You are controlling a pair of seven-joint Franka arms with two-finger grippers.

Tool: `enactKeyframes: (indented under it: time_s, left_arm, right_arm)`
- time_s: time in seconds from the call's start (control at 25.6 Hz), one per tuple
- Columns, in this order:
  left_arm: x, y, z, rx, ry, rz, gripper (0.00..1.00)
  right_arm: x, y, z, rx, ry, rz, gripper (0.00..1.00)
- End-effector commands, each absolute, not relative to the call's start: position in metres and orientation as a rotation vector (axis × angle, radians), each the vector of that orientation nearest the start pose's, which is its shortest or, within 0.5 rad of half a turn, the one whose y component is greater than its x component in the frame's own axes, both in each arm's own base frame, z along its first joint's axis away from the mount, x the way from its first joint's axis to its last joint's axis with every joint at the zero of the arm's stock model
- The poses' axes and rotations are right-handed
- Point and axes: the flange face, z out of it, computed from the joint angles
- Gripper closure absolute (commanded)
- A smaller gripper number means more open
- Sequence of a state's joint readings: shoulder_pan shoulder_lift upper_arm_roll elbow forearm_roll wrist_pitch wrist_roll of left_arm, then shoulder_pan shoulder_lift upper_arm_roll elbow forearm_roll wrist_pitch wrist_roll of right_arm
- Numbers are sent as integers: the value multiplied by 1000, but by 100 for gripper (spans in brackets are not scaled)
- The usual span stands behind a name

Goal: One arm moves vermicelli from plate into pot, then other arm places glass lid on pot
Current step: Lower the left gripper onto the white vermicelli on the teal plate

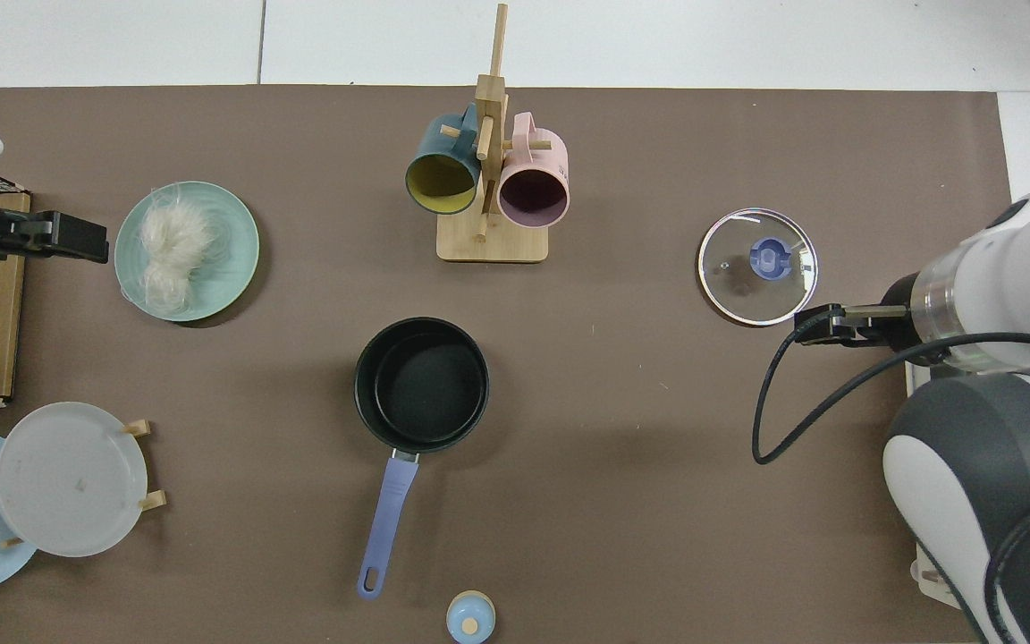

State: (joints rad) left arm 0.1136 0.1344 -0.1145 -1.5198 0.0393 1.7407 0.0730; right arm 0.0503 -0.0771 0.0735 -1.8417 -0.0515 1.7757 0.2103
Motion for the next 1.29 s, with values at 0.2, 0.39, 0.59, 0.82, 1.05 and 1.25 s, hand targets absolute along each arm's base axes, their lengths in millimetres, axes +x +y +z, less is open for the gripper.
enactKeyframes:
  time_s: [0.2, 0.39, 0.59, 0.82, 1.05, 1.25]
  left_arm:
    - [666, 33, 517, -3114, 136, -210, 0]
    - [684, 34, 483, -3112, 137, -256, 0]
    - [696, 39, 420, -3122, 130, -256, 0]
    - [689, 44, 374, -3120, 112, -298, 0]
    - [685, 42, 348, -3128, 100, -287, 0]
    - [685, 40, 332, -3131, 107, -278, 0]
  right_arm:
    - [525, 58, 548, -3180, 166, -26, 1]
    - [526, 59, 547, -3178, 164, -28, 1]
    - [526, 60, 546, -3172, 166, -26, 1]
    - [527, 60, 545, -3172, 165, -24, 1]
    - [527, 59, 545, -3172, 168, -24, 1]
    - [528, 59, 544, -3171, 168, -24, 1]
